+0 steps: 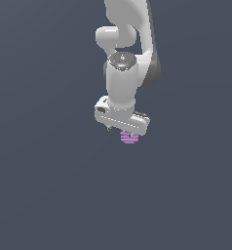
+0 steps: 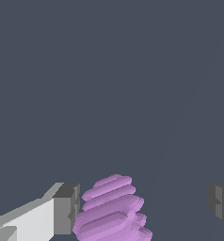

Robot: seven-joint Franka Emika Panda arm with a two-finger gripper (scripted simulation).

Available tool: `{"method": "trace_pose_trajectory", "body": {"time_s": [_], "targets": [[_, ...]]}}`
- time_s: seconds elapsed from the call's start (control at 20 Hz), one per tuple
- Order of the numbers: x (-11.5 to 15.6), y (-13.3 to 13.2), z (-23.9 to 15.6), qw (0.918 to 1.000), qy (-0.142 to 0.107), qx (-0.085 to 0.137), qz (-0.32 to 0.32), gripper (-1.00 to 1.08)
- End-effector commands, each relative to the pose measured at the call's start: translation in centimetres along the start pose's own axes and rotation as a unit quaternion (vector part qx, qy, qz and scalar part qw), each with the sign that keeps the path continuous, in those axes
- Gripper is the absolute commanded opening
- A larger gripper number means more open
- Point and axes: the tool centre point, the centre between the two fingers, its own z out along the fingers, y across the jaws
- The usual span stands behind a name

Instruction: Pick up the object and move it to a goal position.

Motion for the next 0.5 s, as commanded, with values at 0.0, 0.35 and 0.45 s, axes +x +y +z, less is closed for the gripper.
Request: {"method": "trace_pose_trajectory", "body": {"time_s": [0.0,0.35,0.45], "targets": [[-0.5,-0.2,0.2,0.9995,-0.001,-0.001,0.030,1.00],[-1.7,-0.6,0.6,0.9935,-0.003,-0.003,0.113,1.00],[-2.1,-0.7,0.8,0.9906,-0.004,-0.003,0.137,1.00]]}}
